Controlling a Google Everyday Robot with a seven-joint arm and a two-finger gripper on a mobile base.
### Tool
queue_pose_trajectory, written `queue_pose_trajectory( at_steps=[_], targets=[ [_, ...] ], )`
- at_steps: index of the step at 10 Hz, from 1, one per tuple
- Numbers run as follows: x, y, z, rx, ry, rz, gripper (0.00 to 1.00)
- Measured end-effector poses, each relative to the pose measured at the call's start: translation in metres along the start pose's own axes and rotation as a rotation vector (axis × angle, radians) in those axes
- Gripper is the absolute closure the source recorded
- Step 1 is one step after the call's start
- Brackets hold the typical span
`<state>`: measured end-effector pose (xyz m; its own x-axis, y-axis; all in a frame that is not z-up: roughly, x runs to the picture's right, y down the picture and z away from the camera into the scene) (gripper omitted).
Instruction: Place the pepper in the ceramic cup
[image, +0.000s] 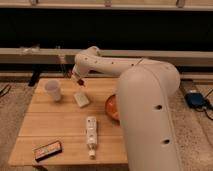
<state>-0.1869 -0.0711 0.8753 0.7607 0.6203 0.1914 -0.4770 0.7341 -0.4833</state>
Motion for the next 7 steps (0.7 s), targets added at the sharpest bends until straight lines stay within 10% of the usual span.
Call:
queue_pose_trajectory(
  at_steps=[7],
  targets=[
    [-0.038,0.03,0.022,-0.123,-0.079,-0.122,1.0]
  ],
)
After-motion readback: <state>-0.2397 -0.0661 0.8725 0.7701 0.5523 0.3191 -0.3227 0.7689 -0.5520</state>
